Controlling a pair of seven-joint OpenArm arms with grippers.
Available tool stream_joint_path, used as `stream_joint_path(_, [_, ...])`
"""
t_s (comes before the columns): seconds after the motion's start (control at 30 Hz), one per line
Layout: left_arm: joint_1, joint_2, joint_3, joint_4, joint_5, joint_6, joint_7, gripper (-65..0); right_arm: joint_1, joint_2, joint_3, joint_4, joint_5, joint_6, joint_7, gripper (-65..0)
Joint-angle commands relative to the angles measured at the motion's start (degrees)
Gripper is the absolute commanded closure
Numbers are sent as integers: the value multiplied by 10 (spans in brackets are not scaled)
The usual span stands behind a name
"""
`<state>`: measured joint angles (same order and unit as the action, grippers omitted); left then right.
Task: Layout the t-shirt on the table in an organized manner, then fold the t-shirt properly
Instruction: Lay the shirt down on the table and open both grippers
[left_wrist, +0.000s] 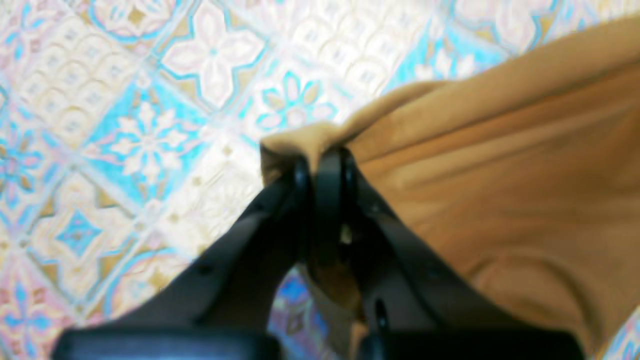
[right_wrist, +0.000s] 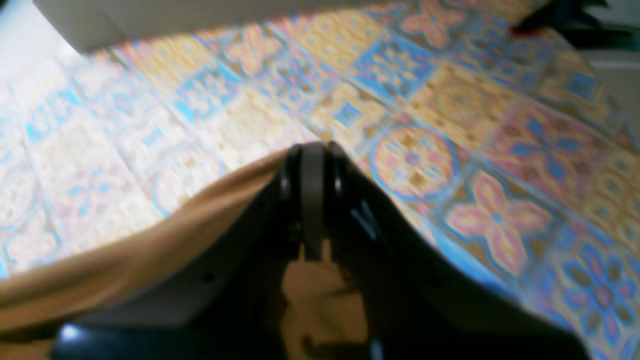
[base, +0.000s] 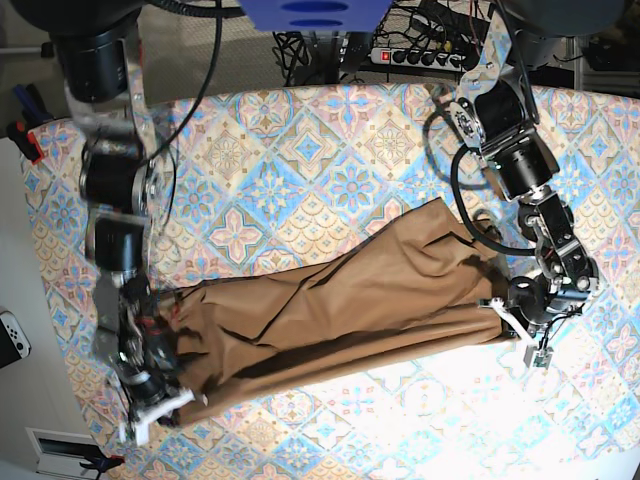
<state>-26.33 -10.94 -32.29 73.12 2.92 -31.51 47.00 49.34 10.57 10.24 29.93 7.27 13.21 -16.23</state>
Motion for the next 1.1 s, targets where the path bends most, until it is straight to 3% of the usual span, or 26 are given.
stream_joint_path(0.0, [-17, -12, 0, 3, -2, 17, -23, 0, 33, 3, -3, -29, 6, 3, 40, 0])
stream_joint_path(0.13, [-20, -26, 0, -47, -4, 86, -74, 0, 80, 2, -25, -144, 6, 3, 142, -188])
stream_joint_path(0.2, [-21, -26, 2, -53, -2, 109, -94, -106, 98, 2, -55, -159, 6, 3, 158, -247])
stream_joint_path(0.27, [-10, -26, 3, -52, 4, 110, -92, -204, 99, 2, -91, -157, 6, 3, 158, -291])
stream_joint_path(0.37, [-4, -26, 3, -39, 22, 110, -81, -284, 99, 2, -132, -157, 6, 3, 157, -342])
stream_joint_path(0.57, [40, -22, 3, 32, 23, 109, -81, -292, 96, 2, -122, -156, 7, 3, 157, -377])
stream_joint_path(0.67, [70, -11, 3, 84, 23, 79, -81, -293, 95, 2, -82, -156, 7, 3, 156, -377])
stream_joint_path(0.73, [97, -10, 3, 121, 23, 46, -81, -293, 89, 6, -50, -156, 7, 3, 137, -377])
stream_joint_path(0.87, [158, 13, 2, 199, 24, -6, -80, -293, -16, 21, 31, -126, 7, 3, 48, -377])
stream_joint_path(1.07, [232, 29, 2, 281, 25, -20, -80, -293, -184, 35, 120, 160, 7, 3, -96, -377])
